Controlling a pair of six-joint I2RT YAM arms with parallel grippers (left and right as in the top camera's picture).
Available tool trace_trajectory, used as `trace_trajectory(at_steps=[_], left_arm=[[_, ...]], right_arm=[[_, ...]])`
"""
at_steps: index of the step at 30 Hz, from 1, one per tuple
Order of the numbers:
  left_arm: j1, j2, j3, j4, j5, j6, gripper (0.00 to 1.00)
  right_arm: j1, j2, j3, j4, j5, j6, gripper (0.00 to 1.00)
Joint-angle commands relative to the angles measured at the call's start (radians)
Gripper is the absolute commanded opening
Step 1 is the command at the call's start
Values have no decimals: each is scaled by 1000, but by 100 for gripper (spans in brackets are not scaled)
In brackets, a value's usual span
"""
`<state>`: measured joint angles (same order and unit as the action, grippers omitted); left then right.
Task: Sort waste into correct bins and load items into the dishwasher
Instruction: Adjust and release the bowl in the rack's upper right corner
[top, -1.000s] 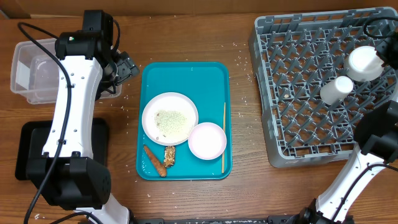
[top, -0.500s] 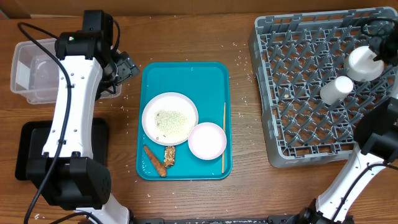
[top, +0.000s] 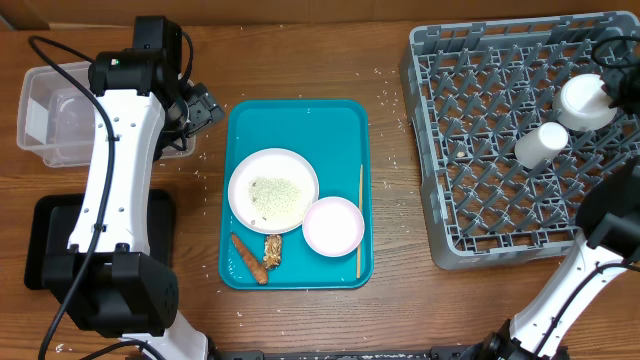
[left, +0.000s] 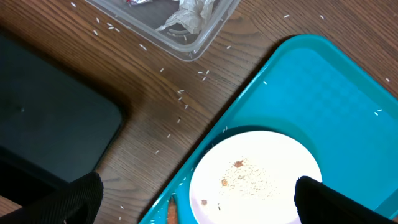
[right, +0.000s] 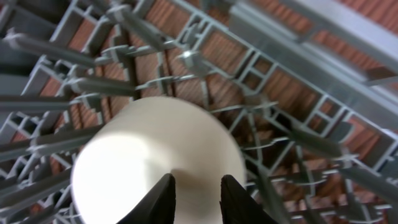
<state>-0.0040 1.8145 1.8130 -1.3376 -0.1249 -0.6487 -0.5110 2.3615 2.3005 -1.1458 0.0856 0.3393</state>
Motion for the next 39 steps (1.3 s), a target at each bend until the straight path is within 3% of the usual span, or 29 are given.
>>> trace_trajectory(at_steps=[1,6,13,39], left_arm=[[5,-3,17,1,-16,-2,100],[5,-3,17,1,-16,-2,100],[5,-3,17,1,-16,-2,100],[5,-3,17,1,-16,-2,100]], right_arm=[[-12,10,-4,-2,-2,6,20],[-11,10,8,-8,-10,6,4],[28,-9,103,31,-11,-13,4],[2,40,14,-19,55,-55,4]])
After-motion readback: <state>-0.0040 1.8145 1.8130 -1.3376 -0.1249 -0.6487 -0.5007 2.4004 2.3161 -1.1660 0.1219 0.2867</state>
